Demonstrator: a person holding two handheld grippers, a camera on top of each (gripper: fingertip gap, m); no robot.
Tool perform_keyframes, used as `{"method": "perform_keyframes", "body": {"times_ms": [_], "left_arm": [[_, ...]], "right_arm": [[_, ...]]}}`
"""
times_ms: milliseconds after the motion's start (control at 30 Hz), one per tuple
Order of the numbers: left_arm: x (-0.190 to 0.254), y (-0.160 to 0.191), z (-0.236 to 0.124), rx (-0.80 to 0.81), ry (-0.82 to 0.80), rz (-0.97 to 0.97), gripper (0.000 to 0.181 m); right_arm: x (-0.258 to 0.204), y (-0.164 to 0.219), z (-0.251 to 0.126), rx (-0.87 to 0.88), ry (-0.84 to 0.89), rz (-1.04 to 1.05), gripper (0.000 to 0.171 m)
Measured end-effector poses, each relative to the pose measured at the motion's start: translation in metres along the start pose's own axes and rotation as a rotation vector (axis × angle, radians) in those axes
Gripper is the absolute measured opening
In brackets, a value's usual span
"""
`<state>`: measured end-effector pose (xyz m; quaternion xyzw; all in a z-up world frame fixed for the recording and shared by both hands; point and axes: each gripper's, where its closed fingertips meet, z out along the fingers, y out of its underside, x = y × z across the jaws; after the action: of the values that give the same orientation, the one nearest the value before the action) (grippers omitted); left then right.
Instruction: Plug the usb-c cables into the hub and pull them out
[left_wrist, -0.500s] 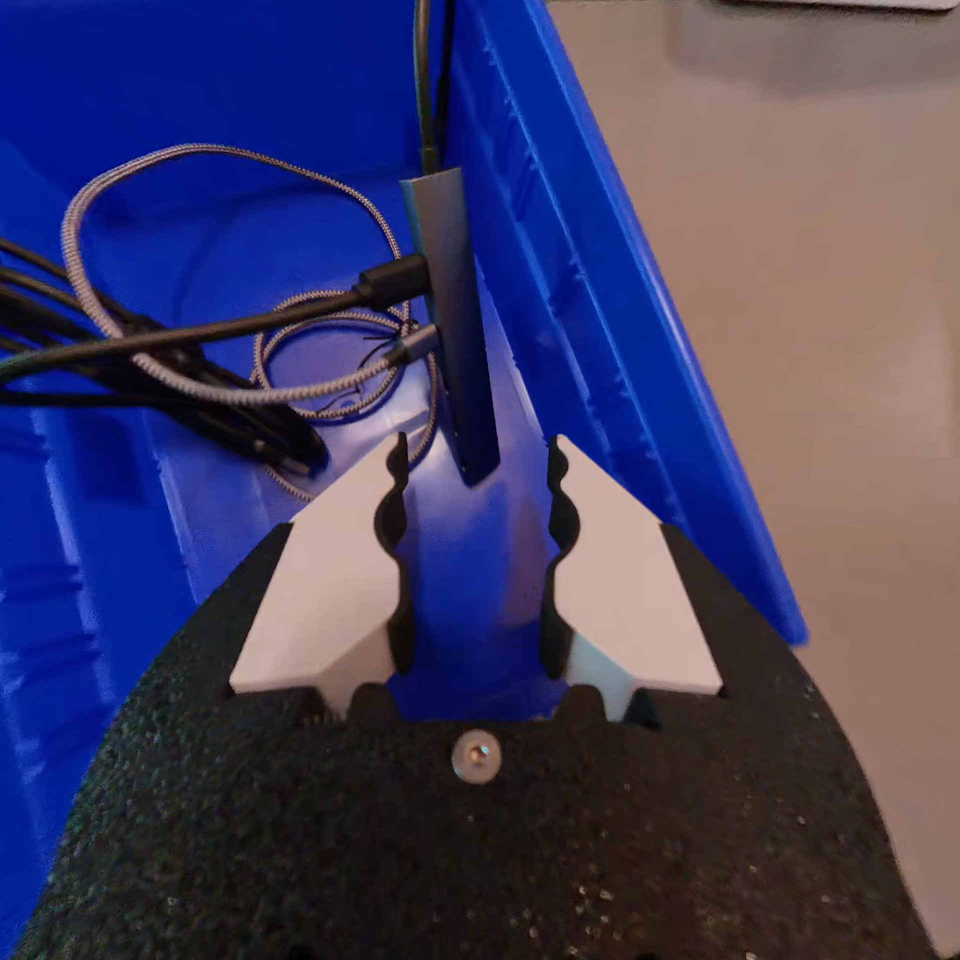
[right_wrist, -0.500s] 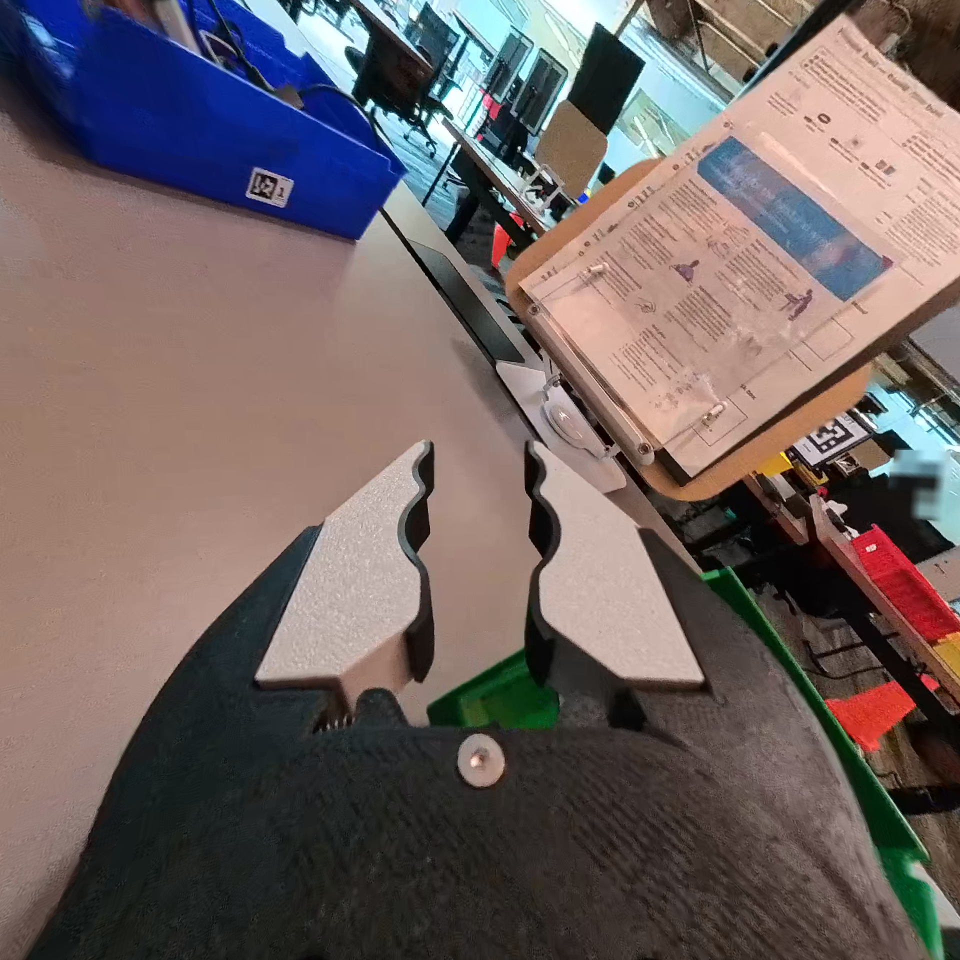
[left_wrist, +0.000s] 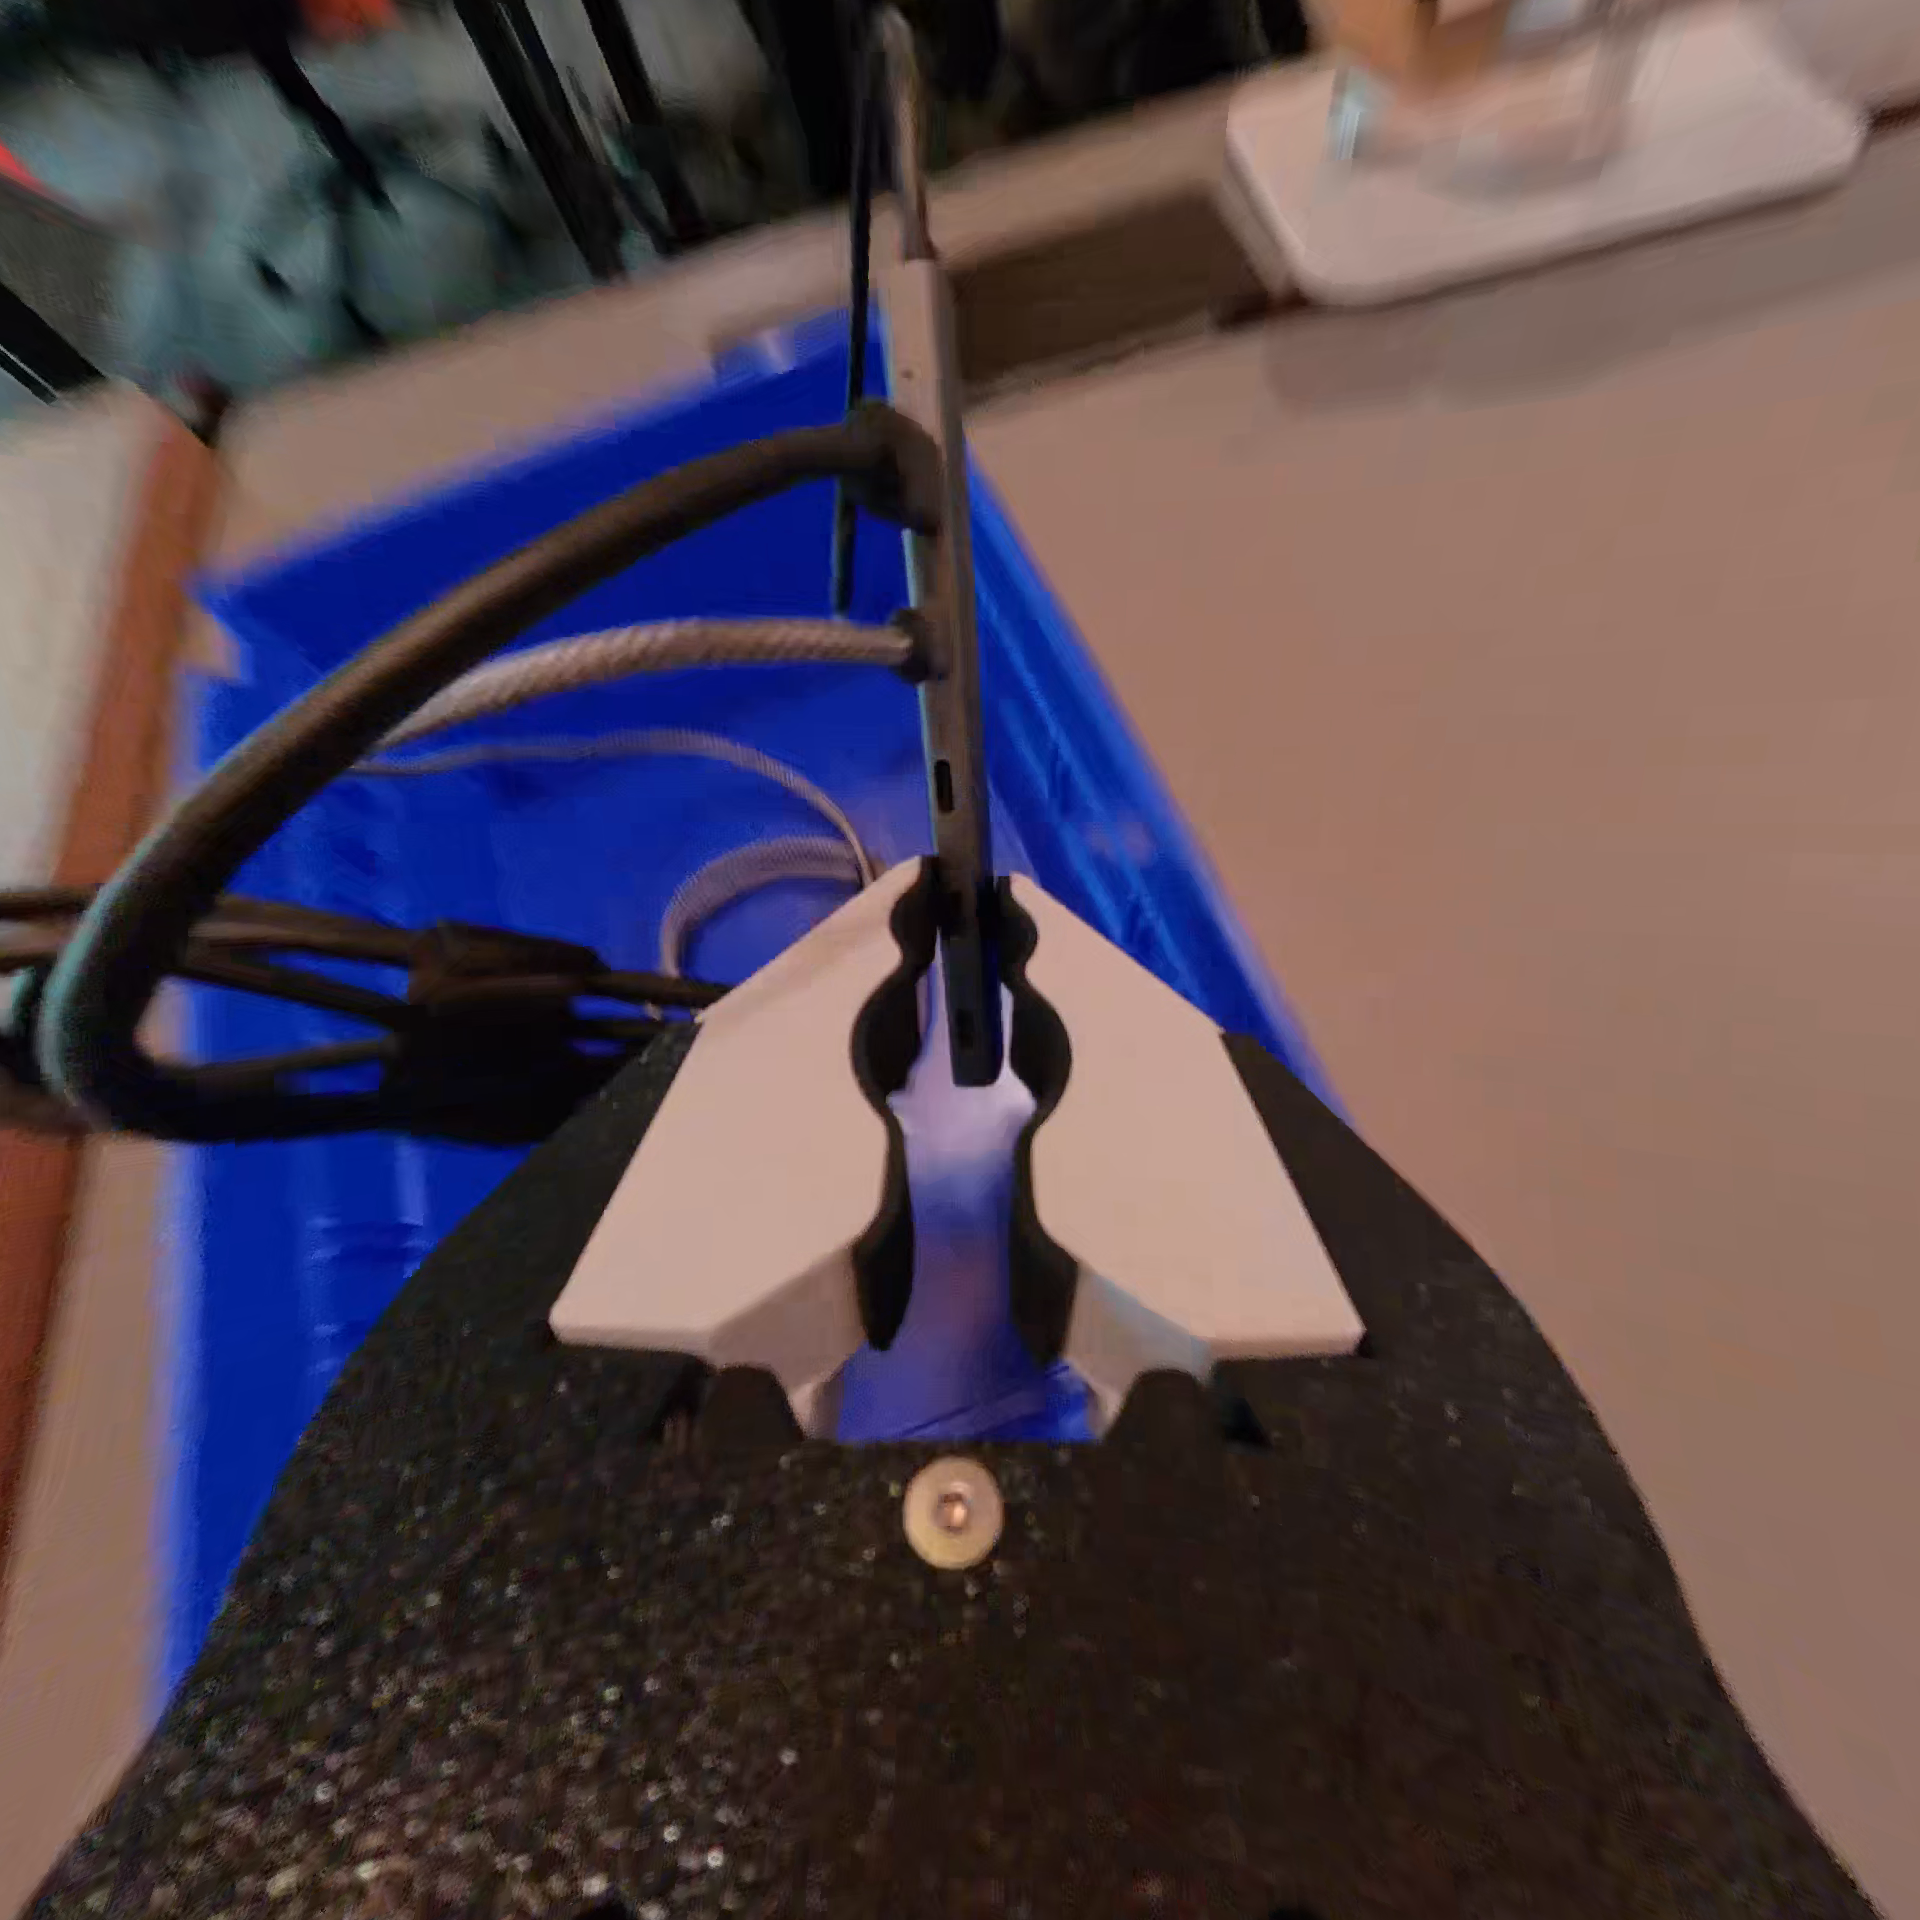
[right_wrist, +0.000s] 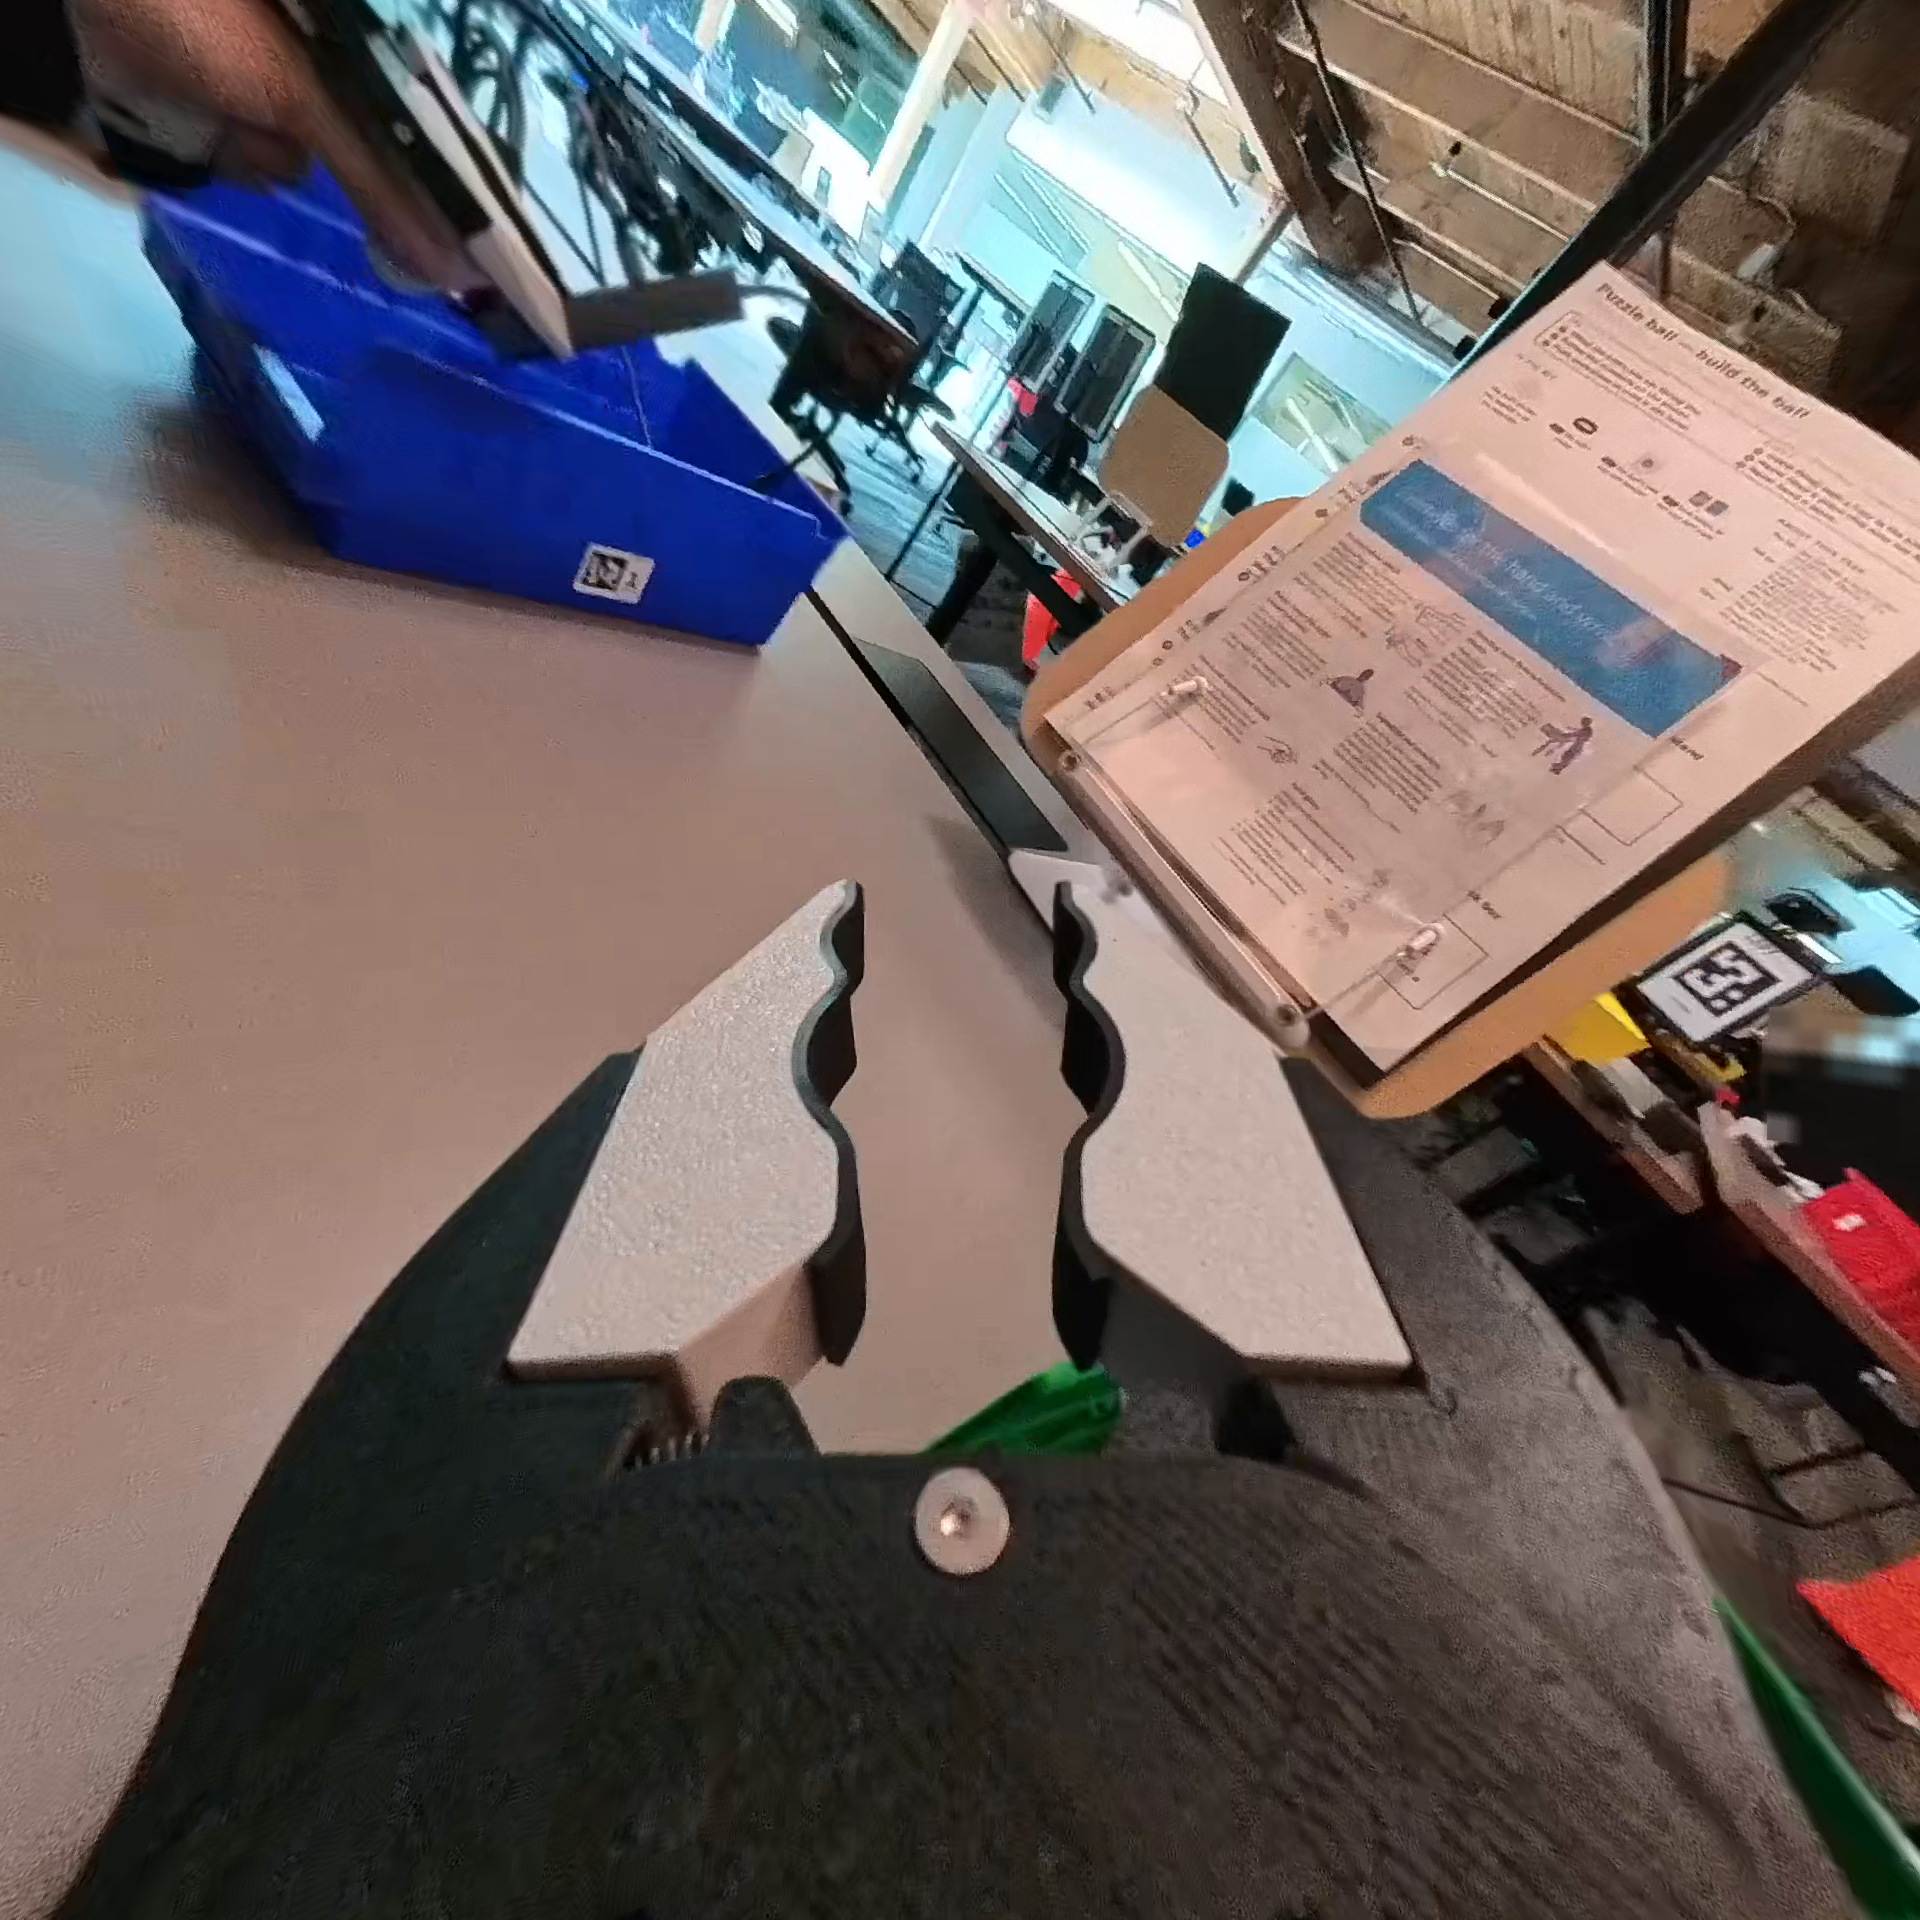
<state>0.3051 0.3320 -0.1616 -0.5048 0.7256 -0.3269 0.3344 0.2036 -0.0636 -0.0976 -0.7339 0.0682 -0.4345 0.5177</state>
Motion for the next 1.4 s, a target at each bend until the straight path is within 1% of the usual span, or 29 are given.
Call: {"method": "perform_keyframes", "body": {"times_ms": [33,100,133,200,267,367,433,500,567,600,633,733,833,900,1000,1100,1167,1267,1333,1400], "left_arm": [[0.002,-0.022,-0.018,0.071,-0.038,0.038,0.007],[0.019,-0.067,-0.056,0.199,-0.089,0.166,0.007],[0.037,-0.089,-0.073,0.263,-0.075,0.217,0.008],[0.087,-0.126,-0.101,0.373,0.040,0.294,0.007],[0.144,-0.145,-0.120,0.426,0.216,0.353,0.007],[0.218,-0.144,-0.124,0.430,0.453,0.418,0.007],[0.262,-0.133,-0.122,0.413,0.632,0.445,0.007],[0.298,-0.123,-0.120,0.399,0.807,0.433,0.007],[0.326,-0.116,-0.118,0.376,0.976,0.408,0.007],[0.335,-0.113,-0.116,0.367,1.037,0.393,0.007],[0.341,-0.111,-0.111,0.354,1.081,0.381,0.008],[0.351,-0.106,-0.094,0.378,1.132,0.382,0.008],[0.353,-0.104,-0.076,0.449,1.096,0.320,0.015],[0.353,-0.094,-0.072,0.469,1.098,0.272,0.029],[0.353,-0.071,-0.074,0.445,1.144,0.206,0.035],[0.343,-0.049,-0.069,0.402,1.090,0.166,0.037],[0.330,-0.036,-0.068,0.369,1.032,0.156,0.039],[0.306,-0.019,-0.077,0.371,0.945,0.167,0.040],[0.288,-0.008,-0.081,0.365,0.876,0.170,0.040],[0.272,0.005,-0.082,0.351,0.821,0.164,0.040]], "right_arm": [[-0.003,-0.005,0.001,0.034,-0.023,0.045,0.035],[-0.008,-0.018,0.005,0.111,-0.066,0.147,0.036],[-0.011,-0.026,0.008,0.151,-0.081,0.199,0.036],[-0.017,-0.046,0.014,0.237,-0.117,0.309,0.039],[-0.025,-0.070,0.018,0.345,-0.177,0.414,0.043],[-0.022,-0.092,0.025,0.453,-0.196,0.553,0.051],[-0.013,-0.094,0.030,0.484,-0.194,0.607,0.051],[-0.008,-0.097,0.033,0.519,-0.248,0.638,0.049],[-0.004,-0.096,0.037,0.528,-0.301,0.656,0.043],[-0.004,-0.097,0.035,0.549,-0.340,0.651,0.028],[-0.005,-0.098,0.033,0.570,-0.377,0.646,0.015],[-0.006,-0.083,0.038,0.539,-0.406,0.674,0.009],[0.006,-0.062,0.047,0.522,-0.298,0.788,0.007],[0.017,-0.048,0.052,0.471,-0.221,0.822,0.008],[0.023,-0.044,0.046,0.438,-0.175,0.724,0.008],[0.030,-0.052,0.037,0.440,-0.114,0.629,0.008],[0.046,-0.062,0.022,0.453,-0.015,0.551,0.006],[0.073,-0.090,-0.019,0.522,0.106,0.451,0.008],[0.089,-0.107,-0.049,0.564,0.159,0.447,0.008],[0.100,-0.115,-0.074,0.581,0.186,0.458,0.007]]}}
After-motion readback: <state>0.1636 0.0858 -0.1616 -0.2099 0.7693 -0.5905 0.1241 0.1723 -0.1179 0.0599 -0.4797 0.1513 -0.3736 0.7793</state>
